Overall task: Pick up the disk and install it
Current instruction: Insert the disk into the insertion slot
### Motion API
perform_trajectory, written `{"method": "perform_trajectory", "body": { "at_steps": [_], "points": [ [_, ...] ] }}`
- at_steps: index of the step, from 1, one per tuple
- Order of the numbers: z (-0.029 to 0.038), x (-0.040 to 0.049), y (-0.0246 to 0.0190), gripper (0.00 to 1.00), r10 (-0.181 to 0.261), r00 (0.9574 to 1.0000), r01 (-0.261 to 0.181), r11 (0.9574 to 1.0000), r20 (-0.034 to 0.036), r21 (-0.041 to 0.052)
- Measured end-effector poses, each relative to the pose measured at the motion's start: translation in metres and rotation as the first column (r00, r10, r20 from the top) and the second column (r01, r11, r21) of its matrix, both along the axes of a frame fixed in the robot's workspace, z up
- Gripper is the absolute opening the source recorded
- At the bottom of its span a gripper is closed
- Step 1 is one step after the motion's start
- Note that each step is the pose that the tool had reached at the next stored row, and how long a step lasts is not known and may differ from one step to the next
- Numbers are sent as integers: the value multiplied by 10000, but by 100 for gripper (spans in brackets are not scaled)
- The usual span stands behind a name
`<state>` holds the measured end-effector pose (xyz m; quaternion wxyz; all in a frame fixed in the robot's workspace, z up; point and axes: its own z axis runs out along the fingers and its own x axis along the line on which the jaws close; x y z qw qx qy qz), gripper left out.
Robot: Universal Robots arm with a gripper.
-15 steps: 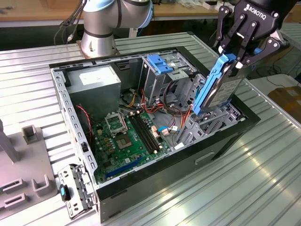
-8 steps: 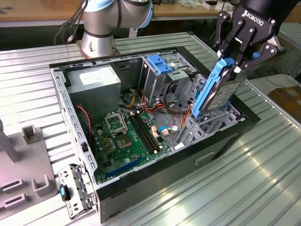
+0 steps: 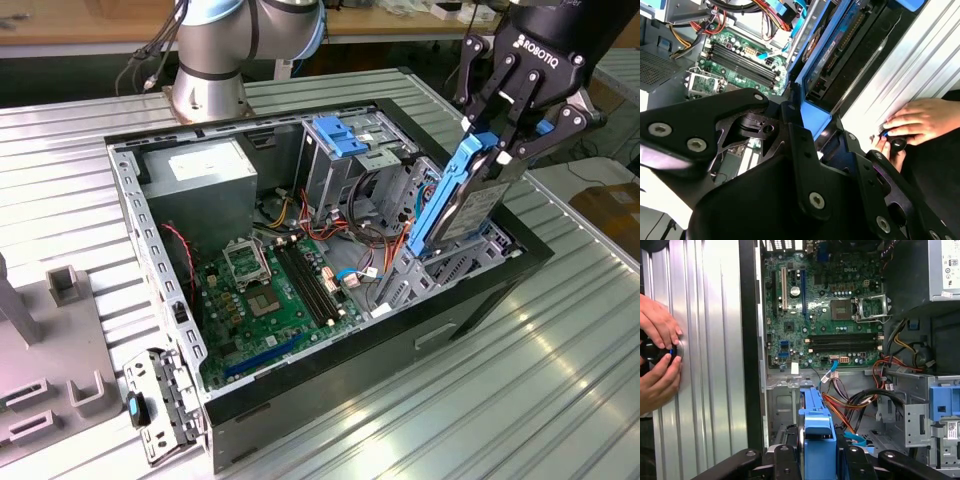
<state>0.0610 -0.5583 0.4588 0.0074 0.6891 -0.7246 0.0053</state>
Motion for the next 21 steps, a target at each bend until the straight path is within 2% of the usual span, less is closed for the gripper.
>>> {"method": "perform_trajectory", "body": {
  "at_steps": [10, 17, 21],
  "points": [
    [-63, 8, -18, 37, 0, 10000, 0, 10000, 0, 0],
    [-79, 8, -20, 37, 0, 10000, 0, 10000, 0, 0],
    [-79, 1, -20, 37, 70, 10000, -70, 10000, 45, 1]
  ]
}}
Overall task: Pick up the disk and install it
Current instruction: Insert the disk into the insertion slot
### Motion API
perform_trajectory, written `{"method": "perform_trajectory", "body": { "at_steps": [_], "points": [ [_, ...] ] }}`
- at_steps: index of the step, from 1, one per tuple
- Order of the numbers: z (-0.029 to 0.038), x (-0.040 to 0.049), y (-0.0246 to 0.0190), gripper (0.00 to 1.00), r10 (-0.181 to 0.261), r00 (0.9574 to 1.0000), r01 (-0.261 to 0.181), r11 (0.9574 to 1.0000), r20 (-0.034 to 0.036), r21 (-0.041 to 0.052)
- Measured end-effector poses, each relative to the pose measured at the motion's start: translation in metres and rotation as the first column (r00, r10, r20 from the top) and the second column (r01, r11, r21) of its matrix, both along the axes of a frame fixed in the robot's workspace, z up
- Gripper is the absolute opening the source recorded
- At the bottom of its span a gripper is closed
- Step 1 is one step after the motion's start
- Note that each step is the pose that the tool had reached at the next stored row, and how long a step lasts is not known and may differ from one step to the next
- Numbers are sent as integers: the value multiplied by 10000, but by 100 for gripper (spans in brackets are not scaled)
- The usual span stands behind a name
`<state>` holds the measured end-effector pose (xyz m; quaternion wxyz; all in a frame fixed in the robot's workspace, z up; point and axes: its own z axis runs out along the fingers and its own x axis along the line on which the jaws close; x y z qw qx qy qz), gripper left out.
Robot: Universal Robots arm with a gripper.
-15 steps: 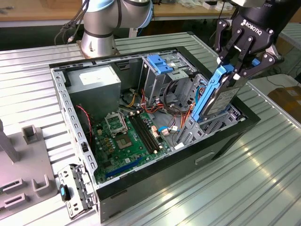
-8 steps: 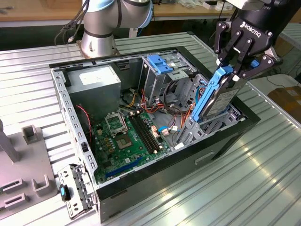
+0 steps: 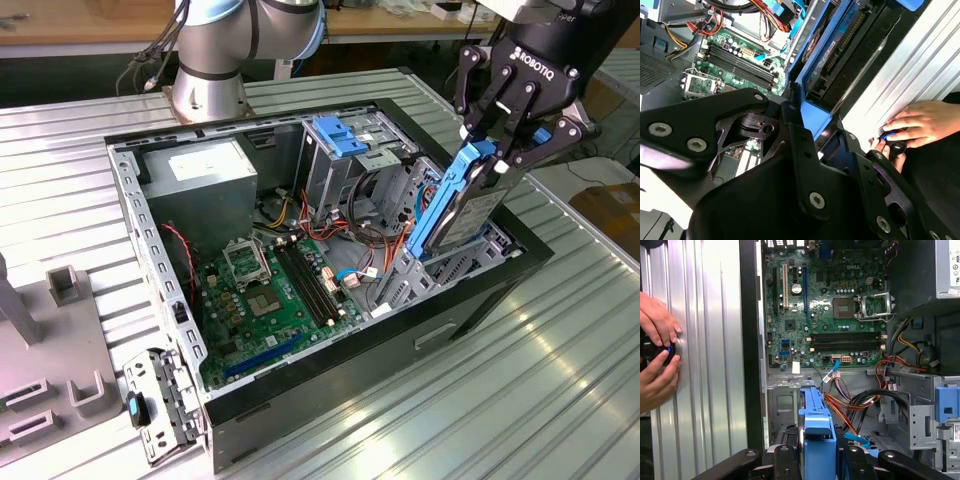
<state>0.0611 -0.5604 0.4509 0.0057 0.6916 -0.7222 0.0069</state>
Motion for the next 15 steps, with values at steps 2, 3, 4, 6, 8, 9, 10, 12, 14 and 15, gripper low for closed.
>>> {"method": "perform_trajectory", "body": {
  "at_steps": [2, 3, 4, 6, 8, 9, 10, 12, 14, 15],
  "points": [
    [-1, -1, 0, 37, 91, 10000, -91, 10000, 3, 1],
    [-2, -2, 0, 37, 199, 9998, -199, 9998, 3, 0],
    [-2, -2, 0, 37, 278, 9996, -278, 9996, 3, 0],
    [-4, -2, 0, 37, 306, 9995, -306, 9995, 3, 0],
    [-8, -2, 0, 37, 306, 9995, -306, 9995, 3, 0],
    [-13, -2, 0, 37, 306, 9995, -306, 9995, 3, 1],
    [-24, -2, 0, 37, 306, 9995, -306, 9995, 3, 0],
    [-39, -2, 0, 37, 306, 9995, -306, 9995, 3, 1],
    [-48, -2, 0, 37, 306, 9995, -306, 9995, 3, 0],
    [-52, -2, 0, 37, 306, 9995, -306, 9995, 3, 0]
  ]
}}
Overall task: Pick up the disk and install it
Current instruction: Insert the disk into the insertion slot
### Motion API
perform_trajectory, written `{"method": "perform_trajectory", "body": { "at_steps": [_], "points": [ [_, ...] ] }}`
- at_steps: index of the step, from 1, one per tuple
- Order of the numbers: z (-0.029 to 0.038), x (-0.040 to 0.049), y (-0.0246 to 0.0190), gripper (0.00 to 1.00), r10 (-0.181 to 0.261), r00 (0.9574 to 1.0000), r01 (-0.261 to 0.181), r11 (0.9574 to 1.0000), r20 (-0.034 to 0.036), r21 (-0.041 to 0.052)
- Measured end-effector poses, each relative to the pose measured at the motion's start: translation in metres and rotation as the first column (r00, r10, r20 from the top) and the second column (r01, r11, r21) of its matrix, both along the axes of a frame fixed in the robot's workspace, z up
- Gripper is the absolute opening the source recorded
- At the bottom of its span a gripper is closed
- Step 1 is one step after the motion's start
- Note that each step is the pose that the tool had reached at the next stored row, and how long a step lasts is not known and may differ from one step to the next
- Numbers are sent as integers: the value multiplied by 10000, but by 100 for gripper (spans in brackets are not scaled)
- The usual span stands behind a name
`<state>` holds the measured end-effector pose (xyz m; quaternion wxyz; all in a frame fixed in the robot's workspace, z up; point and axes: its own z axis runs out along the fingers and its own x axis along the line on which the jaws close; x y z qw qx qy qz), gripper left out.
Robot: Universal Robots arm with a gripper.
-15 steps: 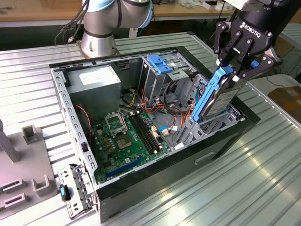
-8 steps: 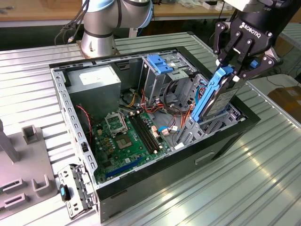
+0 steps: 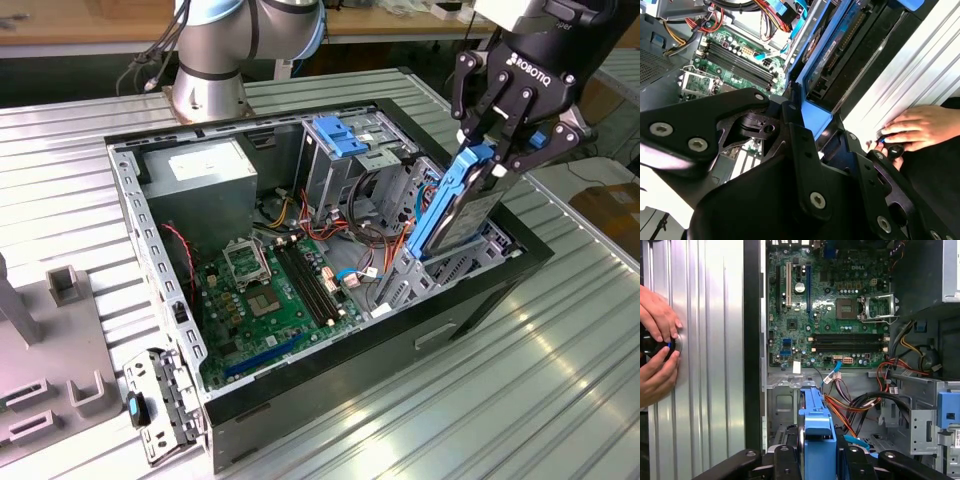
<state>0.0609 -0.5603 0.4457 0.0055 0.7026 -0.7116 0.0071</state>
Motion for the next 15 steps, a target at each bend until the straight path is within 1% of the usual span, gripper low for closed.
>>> {"method": "perform_trajectory", "body": {
  "at_steps": [15],
  "points": [
    [-83, 0, 0, 37, 0, 10000, 0, 10000, 0, 0]
  ]
}}
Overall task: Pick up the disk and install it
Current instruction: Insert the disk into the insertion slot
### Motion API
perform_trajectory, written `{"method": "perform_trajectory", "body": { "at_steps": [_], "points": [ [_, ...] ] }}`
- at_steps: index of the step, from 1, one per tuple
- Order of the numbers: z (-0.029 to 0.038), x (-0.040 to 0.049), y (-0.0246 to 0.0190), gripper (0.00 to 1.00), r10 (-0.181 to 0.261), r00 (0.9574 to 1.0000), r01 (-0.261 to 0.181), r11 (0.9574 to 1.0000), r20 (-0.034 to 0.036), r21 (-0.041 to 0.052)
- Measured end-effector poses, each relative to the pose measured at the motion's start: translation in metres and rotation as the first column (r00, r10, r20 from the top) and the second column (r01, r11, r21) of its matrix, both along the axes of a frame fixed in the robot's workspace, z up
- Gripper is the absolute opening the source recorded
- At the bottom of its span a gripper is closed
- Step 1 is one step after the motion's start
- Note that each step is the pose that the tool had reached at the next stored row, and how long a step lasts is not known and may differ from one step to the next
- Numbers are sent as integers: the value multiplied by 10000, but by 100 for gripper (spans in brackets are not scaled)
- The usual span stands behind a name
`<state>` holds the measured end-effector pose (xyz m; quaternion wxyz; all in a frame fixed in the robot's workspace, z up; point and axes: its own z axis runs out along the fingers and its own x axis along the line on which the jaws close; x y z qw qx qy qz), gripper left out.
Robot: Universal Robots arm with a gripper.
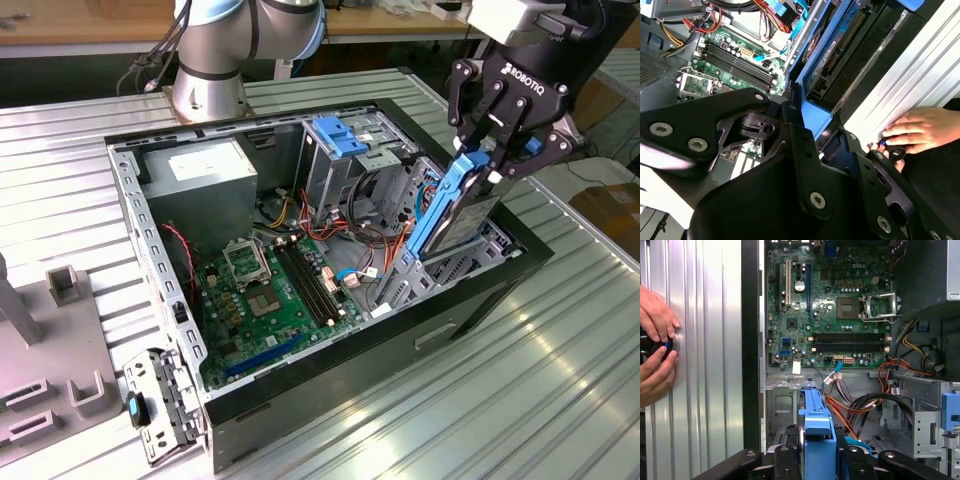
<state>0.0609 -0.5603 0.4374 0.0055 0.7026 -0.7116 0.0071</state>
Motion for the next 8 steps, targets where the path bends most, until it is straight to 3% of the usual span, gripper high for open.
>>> {"method": "perform_trajectory", "body": {
  "at_steps": [8],
  "points": [
    [-121, 0, 0, 37, 0, 10000, 0, 10000, 0, 0]
  ]
}}
